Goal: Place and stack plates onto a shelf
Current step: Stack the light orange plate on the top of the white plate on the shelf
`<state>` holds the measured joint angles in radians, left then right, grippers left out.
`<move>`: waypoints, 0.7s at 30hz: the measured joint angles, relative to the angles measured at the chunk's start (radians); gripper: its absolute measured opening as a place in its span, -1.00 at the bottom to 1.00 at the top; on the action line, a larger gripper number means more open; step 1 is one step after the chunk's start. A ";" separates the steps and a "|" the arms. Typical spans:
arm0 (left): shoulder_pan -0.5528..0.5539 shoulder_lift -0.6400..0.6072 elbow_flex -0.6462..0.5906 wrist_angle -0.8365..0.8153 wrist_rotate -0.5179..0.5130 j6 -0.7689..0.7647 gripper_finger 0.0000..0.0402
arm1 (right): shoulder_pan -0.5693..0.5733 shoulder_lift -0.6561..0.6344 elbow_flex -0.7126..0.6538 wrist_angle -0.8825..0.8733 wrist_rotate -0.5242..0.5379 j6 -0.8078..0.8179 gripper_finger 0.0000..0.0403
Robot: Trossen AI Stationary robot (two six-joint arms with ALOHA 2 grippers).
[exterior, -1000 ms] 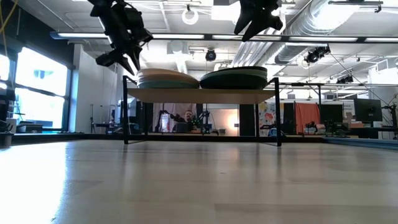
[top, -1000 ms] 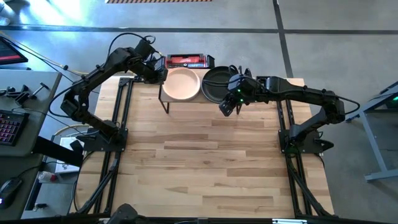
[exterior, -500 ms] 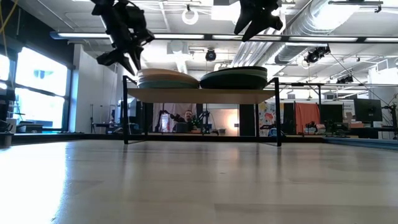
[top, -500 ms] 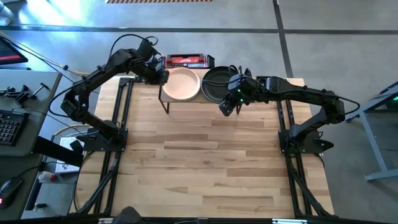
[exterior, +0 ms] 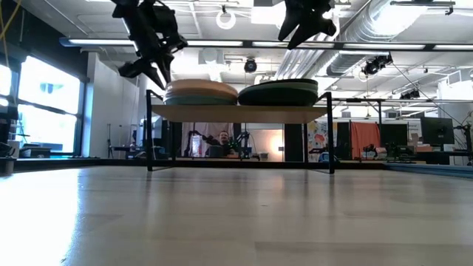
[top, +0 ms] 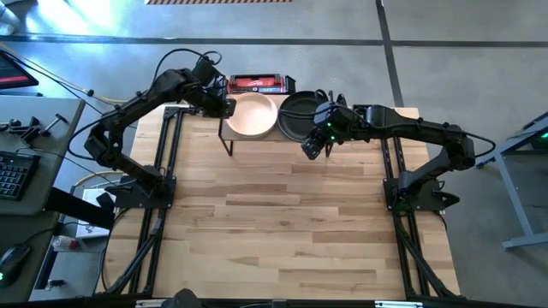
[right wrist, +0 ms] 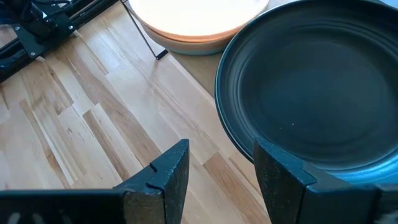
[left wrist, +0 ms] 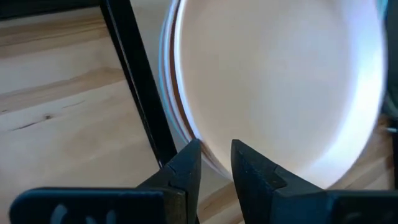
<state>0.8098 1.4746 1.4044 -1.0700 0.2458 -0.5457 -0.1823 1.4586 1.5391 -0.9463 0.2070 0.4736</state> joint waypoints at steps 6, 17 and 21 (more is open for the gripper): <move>-0.008 0.009 0.000 0.001 0.003 0.005 -0.72 | 0.000 0.000 0.000 0.000 0.000 -0.001 -0.22; 0.008 -0.004 0.000 -0.023 0.007 0.008 -0.76 | 0.000 0.000 0.000 0.000 0.000 -0.003 -0.22; 0.008 -0.004 0.000 -0.032 0.008 0.017 -0.76 | 0.000 0.000 0.000 0.000 0.000 -0.003 -0.22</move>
<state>0.8177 1.4707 1.4048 -1.1020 0.2534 -0.5284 -0.1825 1.4585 1.5391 -0.9466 0.2070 0.4706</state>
